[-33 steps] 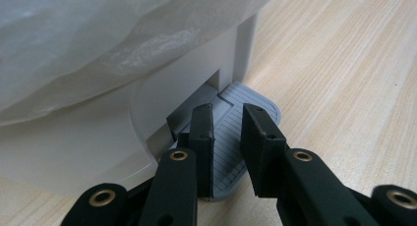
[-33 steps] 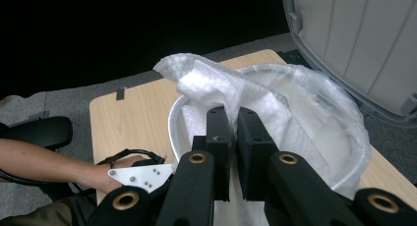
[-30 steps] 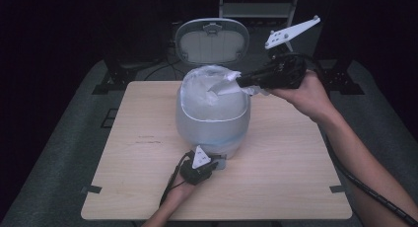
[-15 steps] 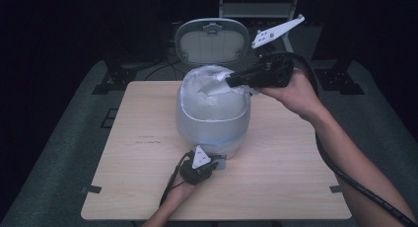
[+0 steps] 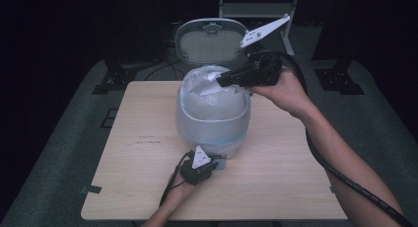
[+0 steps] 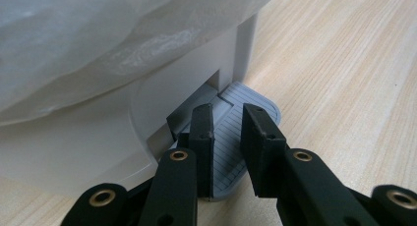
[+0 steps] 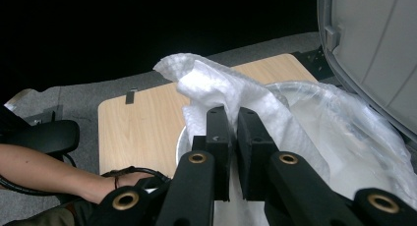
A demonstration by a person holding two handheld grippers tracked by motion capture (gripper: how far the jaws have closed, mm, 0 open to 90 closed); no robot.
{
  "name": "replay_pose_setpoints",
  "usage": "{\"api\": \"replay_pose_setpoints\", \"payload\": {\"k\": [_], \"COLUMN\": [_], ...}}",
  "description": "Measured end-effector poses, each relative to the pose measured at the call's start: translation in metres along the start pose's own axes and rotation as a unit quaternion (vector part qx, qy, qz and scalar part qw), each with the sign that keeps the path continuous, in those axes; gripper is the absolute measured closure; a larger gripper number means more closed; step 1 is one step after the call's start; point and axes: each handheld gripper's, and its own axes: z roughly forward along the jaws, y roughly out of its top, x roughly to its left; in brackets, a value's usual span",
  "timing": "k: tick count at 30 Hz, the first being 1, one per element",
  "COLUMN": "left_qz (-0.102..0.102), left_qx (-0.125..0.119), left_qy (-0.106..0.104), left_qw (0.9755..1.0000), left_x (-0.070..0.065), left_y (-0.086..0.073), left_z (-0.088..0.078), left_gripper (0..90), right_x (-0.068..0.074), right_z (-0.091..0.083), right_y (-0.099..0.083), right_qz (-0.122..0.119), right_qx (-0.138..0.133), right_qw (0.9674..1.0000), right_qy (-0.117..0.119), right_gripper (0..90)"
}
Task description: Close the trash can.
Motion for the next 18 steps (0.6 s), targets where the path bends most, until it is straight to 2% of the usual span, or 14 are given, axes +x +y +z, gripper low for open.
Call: {"api": "replay_pose_setpoints", "payload": {"k": [18], "left_qz": [-0.004], "left_qx": [0.000], "left_qy": [-0.002], "left_qw": [1.0000], "left_x": [0.001], "left_y": [0.000], "left_z": [0.000], "left_gripper": [75.2], "right_x": [-0.013], "right_z": [0.023], "right_y": [0.001], "right_qz": [0.012], "right_qx": [0.005], "right_qw": [0.9998], "right_qy": [0.013], "right_gripper": [84.3]}}
